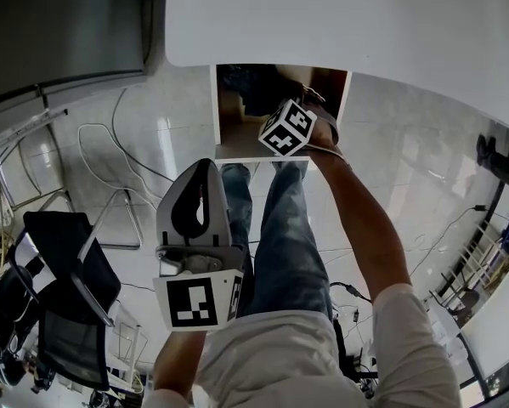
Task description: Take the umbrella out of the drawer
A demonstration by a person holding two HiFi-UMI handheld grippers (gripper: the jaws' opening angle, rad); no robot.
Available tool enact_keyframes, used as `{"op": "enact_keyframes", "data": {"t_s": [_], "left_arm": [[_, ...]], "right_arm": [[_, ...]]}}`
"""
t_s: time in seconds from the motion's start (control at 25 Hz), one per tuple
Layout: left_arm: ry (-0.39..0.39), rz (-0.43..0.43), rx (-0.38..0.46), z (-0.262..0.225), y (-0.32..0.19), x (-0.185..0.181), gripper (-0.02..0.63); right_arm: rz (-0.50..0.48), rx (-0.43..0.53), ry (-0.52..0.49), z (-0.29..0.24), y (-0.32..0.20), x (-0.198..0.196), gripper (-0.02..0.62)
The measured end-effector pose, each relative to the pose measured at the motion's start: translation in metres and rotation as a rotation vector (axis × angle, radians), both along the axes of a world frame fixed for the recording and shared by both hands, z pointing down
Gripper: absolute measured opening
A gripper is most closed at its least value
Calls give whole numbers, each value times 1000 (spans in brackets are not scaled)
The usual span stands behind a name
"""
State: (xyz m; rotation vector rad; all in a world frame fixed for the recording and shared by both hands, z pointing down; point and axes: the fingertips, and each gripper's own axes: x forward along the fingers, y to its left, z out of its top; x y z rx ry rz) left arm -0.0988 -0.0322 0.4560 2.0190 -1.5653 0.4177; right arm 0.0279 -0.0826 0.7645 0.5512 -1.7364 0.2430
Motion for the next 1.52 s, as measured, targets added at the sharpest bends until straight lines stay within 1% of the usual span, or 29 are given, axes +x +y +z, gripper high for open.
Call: {"op": "enact_keyframes", "data": {"t_s": [0.56, 0.76, 1.16, 1.52], "left_arm": [[6, 3, 10, -13, -6, 5, 17], [4, -19, 9, -17, -10, -3, 17], [8, 17, 21, -32, -16, 5, 17], [7, 24, 26, -39, -21, 6, 17]], "right_arm": [[-21, 25, -31, -30, 4, 0, 236], [-46, 25, -37, -37, 5, 1, 236], [-70, 46, -33, -58, 8, 4, 236], [-62, 49, -50, -73, 9, 1, 236]]}}
